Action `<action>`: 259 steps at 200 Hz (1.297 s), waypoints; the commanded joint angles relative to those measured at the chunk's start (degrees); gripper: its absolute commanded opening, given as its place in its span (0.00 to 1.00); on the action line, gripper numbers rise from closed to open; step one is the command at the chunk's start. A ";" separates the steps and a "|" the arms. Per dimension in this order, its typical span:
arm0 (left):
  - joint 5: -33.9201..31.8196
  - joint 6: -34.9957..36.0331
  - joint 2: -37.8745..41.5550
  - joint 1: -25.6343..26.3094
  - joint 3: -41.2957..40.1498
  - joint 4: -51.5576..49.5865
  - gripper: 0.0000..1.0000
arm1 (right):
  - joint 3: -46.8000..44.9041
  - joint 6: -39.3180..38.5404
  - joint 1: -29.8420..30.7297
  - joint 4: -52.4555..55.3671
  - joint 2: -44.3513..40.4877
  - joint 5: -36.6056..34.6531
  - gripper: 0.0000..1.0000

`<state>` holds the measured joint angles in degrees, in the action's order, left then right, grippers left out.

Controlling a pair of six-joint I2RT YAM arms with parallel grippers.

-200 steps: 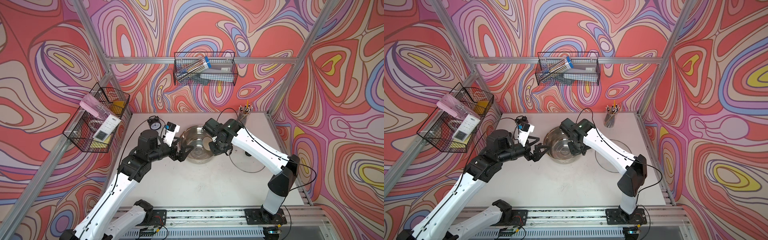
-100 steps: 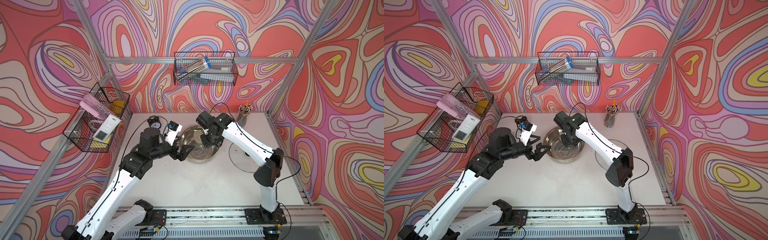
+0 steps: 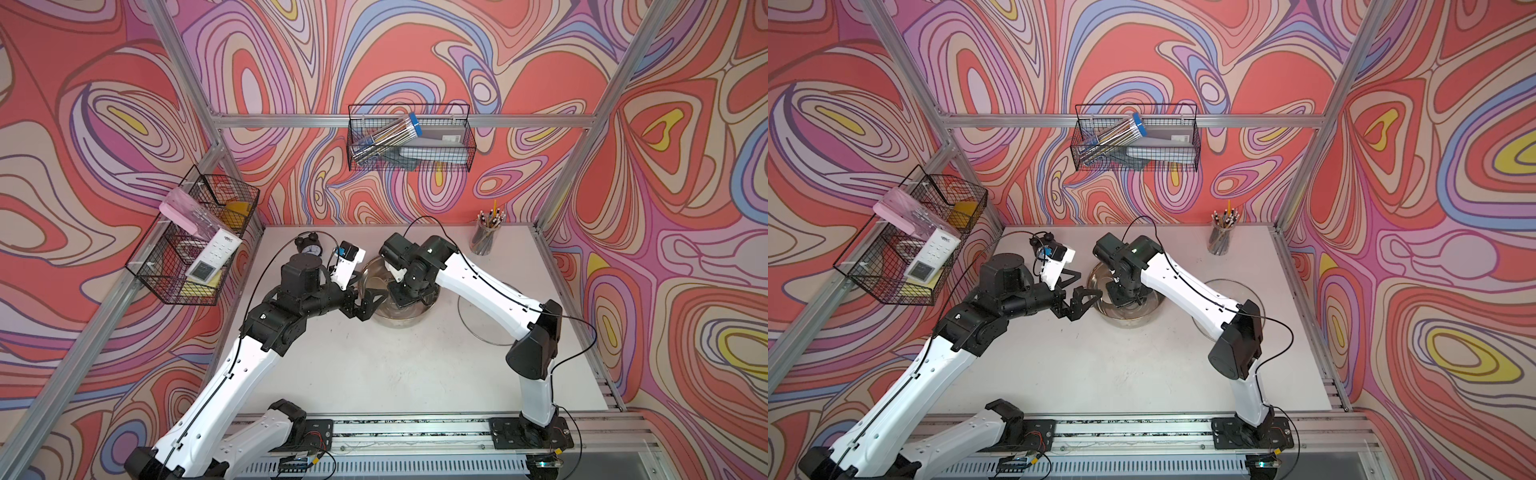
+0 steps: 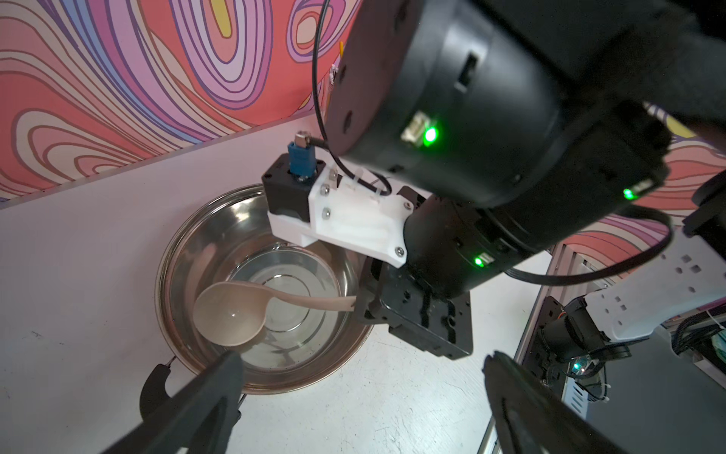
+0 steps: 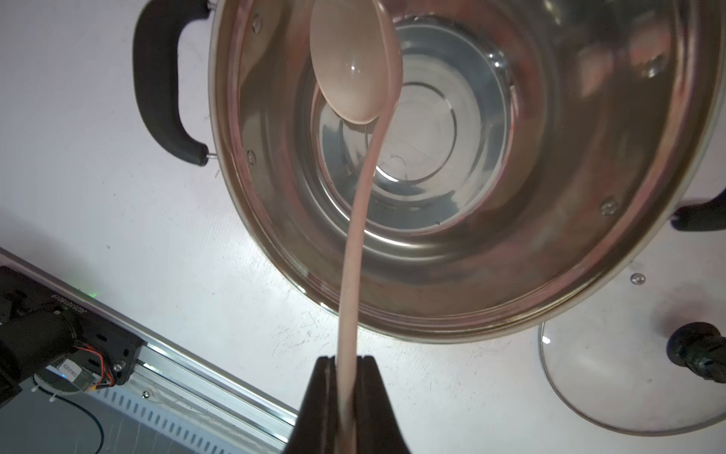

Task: Stir the soup with a spoon
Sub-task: Stir the soup in the pan with a stick.

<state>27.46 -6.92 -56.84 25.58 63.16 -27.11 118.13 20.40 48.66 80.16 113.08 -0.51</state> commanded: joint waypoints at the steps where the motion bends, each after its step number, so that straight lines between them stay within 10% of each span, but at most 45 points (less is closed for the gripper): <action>1: -0.51 -0.18 -0.11 0.36 1.47 0.04 0.99 | -2.72 0.35 0.60 -0.11 -5.26 0.84 0.00; 102: 0.12 -1.61 -0.51 0.32 0.72 2.31 0.99 | -14.07 3.10 -0.35 3.91 -13.53 -8.94 0.00; 259: -1.45 3.93 -2.28 0.39 3.00 -3.66 0.99 | 4.30 -3.05 -6.04 -0.05 0.70 -2.12 0.00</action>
<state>27.16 -5.43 -57.58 25.58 63.44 -27.66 120.25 18.72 41.98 81.23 113.06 -6.22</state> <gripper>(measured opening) 0.988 0.101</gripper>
